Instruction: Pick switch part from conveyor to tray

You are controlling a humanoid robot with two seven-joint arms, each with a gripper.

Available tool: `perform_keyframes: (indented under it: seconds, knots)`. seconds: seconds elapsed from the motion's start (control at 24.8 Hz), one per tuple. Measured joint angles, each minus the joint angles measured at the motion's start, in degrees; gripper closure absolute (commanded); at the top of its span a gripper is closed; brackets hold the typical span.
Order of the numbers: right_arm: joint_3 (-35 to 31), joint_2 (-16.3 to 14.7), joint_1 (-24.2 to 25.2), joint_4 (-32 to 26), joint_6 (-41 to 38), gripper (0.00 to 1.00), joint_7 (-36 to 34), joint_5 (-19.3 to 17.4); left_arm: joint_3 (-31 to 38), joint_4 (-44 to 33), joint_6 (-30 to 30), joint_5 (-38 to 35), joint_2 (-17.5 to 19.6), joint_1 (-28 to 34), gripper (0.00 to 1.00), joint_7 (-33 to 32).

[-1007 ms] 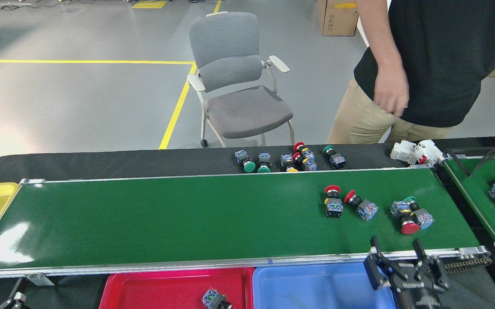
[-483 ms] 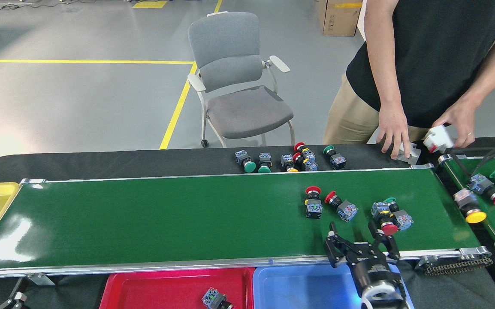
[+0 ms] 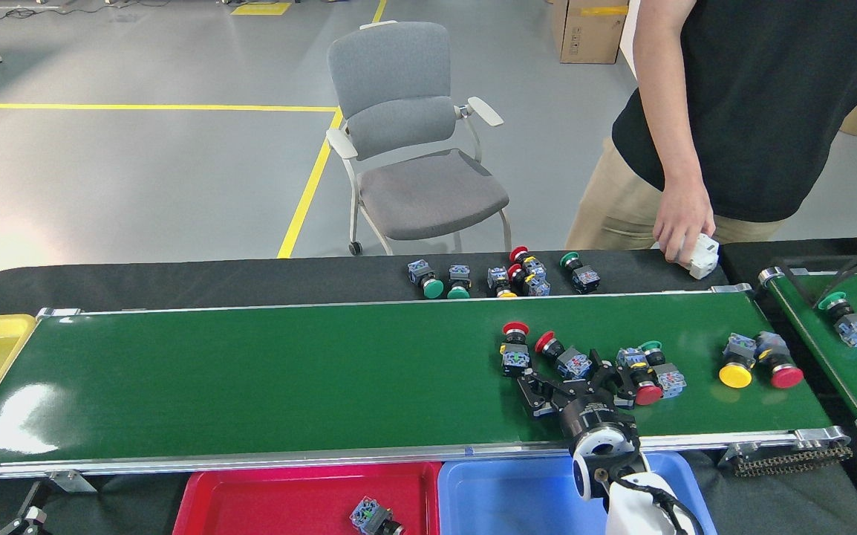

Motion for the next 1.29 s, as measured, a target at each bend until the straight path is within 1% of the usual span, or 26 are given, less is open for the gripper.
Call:
perform_keyframes:
  seconds: [0.08,0.16,0.2,0.24,0.32,0.4,0.48,0.52,0.56,0.6,0.64,0.68,0.72,0.81,0.89,0.93,0.97,1.01,1.17,1.29]
  knots:
    - [0.3,0.0,0.0,0.0,-0.1,0.78,0.1,-0.1,0.0,0.0,0.0,0.0,0.0,0.0,0.0,0.0]
    - [0.4,0.0,0.0,-0.3,-1.0,0.82,0.3,-0.3,-0.1,0.0,0.0,0.0,0.0,0.0,0.0,0.0]
    - [0.4,0.0,0.0,-0.7,-1.6,0.84,0.4,-0.4,-0.1,0.1,0.0,0.0,0.0,0.0,0.0,0.1]
    - [0.3,0.0,0.2,-1.7,-2.5,0.84,0.5,-0.5,-0.1,0.1,0.0,0.0,0.0,0.0,0.0,0.1]
    - [0.3,0.0,1.6,-6.2,-4.3,0.84,1.2,-1.4,-0.1,0.1,-0.1,0.0,0.0,0.0,0.0,0.2]
    - [0.3,-0.1,4.9,-12.9,-6.6,0.84,2.0,-2.7,-0.1,0.1,-0.1,0.0,0.0,0.0,0.0,0.2]
    - [0.3,-0.2,8.9,-20.2,-10.2,0.83,2.7,-3.1,-0.1,0.1,-0.1,0.0,0.0,0.0,0.0,0.2]
    - [0.6,-0.2,11.2,-24.1,-12.6,0.81,3.1,-3.1,-0.1,0.1,-0.1,0.0,0.0,0.0,0.0,0.2]
    - [1.5,-0.2,12.7,-26.3,-14.8,0.8,3.3,-3.1,-0.1,0.1,-0.2,0.0,0.0,0.0,0.0,0.1]
    - [3.7,-0.2,13.8,-28.0,-16.8,0.79,3.3,-3.1,-0.1,0.1,-0.2,0.0,0.0,0.0,0.0,0.1]
    - [6.1,-0.2,14.3,-28.6,-18.2,0.77,3.5,-3.1,-0.1,0.1,-0.2,0.0,0.0,0.0,0.0,0.1]
    - [9.4,-0.2,14.4,-28.8,-19.1,0.75,3.6,-2.9,-0.1,0.0,-0.2,0.0,0.0,0.0,0.0,0.1]
    - [11.8,-0.1,14.4,-28.8,-19.4,0.7,3.7,-2.7,-0.2,0.0,-0.2,0.0,0.0,0.0,0.0,0.1]
    - [17.2,-0.1,14.6,-28.7,-19.4,0.57,3.8,-2.6,-0.3,0.0,-0.2,0.0,0.0,0.0,0.0,0.1]
    - [20.8,-0.1,15.9,-28.7,-19.4,0.46,3.9,-2.5,-0.4,0.0,-0.2,0.0,0.0,0.0,0.0,0.0]
    - [21.9,-0.1,16.9,-28.6,-19.5,0.32,3.9,-2.5,-0.4,0.0,-0.2,0.0,0.0,0.0,0.0,0.0]
    - [22.4,-0.1,17.5,-28.6,-19.5,0.08,4.0,-2.5,-0.4,0.0,-0.2,0.0,0.0,0.0,0.0,0.0]
    - [22.6,-0.1,17.9,-28.6,-19.7,0.0,4.1,-2.5,-0.4,0.0,-0.2,0.0,0.0,0.0,0.0,0.0]
    - [22.5,-0.2,18.0,-28.6,-20.1,0.0,5.6,-2.7,-0.4,-0.3,-0.2,-0.1,0.0,0.0,0.0,-0.1]
    - [21.2,-0.1,16.0,-28.5,-20.2,0.0,5.9,-2.9,-0.6,-0.5,-0.2,-0.1,0.0,0.0,0.0,-0.2]
